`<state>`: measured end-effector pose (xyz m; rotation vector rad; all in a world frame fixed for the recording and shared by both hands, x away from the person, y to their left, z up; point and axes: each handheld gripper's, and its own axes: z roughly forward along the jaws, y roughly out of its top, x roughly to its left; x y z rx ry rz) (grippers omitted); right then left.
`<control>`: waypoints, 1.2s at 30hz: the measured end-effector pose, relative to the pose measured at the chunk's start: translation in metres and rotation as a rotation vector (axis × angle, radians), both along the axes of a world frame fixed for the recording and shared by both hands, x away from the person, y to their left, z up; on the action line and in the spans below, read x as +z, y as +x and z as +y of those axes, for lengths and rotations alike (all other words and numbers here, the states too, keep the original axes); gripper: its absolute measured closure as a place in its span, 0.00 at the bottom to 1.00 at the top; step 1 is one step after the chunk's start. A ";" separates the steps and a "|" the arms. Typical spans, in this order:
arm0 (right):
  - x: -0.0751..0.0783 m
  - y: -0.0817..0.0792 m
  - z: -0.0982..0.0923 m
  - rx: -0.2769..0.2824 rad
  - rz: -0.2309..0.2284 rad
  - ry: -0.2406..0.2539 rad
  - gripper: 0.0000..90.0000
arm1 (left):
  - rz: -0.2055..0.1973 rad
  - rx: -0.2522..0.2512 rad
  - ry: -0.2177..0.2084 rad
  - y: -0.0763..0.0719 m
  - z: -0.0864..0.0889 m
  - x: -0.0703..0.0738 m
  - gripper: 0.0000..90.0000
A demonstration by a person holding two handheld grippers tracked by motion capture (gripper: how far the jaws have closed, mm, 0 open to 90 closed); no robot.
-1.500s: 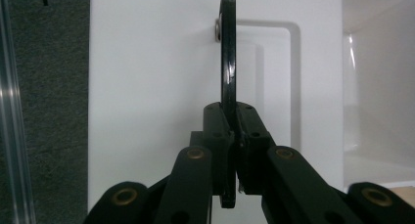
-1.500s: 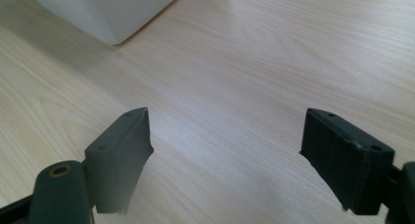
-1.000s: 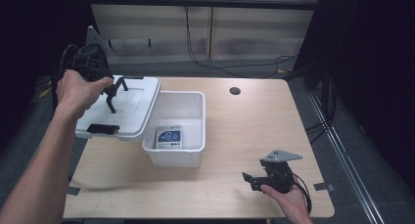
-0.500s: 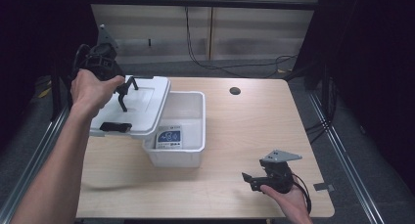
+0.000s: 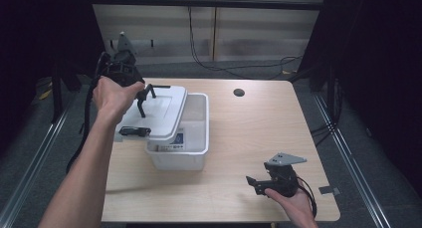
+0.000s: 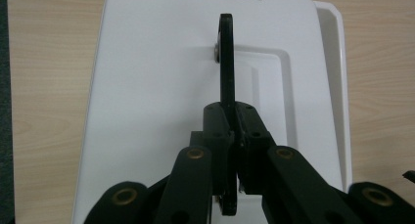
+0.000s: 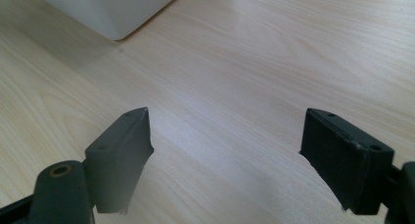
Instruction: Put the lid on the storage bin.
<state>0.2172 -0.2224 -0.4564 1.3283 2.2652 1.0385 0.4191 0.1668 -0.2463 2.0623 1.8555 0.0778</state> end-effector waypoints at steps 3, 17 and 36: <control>0.000 0.000 0.000 0.002 0.001 0.000 0.20 | 0.001 -0.002 0.003 0.000 -0.003 0.001 0.95; 0.000 -0.001 0.000 0.004 0.000 -0.002 0.20 | -0.032 0.016 0.047 -0.003 -0.029 0.004 0.95; 0.001 -0.002 0.001 0.021 -0.007 -0.008 0.21 | -0.060 0.031 0.009 0.000 -0.057 -0.010 0.95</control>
